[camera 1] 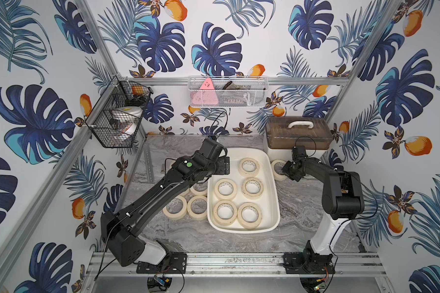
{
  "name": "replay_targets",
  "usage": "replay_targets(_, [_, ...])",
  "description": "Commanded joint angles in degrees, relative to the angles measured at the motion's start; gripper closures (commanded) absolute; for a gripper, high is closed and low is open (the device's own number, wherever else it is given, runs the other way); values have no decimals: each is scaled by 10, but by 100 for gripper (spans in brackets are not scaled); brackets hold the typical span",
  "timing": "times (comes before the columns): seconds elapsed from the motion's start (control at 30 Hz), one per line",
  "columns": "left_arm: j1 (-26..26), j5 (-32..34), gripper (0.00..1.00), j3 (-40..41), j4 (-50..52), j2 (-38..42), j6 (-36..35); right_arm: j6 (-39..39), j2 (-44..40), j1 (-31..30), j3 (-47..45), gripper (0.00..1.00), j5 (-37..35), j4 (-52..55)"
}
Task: Take out the art tape in the storage box
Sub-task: Place the art tape at the center of the board.
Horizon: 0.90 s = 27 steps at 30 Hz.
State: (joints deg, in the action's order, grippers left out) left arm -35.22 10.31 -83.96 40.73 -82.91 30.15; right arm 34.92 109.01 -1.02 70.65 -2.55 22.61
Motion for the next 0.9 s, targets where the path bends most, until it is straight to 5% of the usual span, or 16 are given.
replay_targets(0.0, [2,2,14,0,-3,6,1,-4,4,-1,4,96,-6,-8])
replay_targets(0.87, [3,-13,15,0,-8,10,4,-23,-38,0,8,60,15,30])
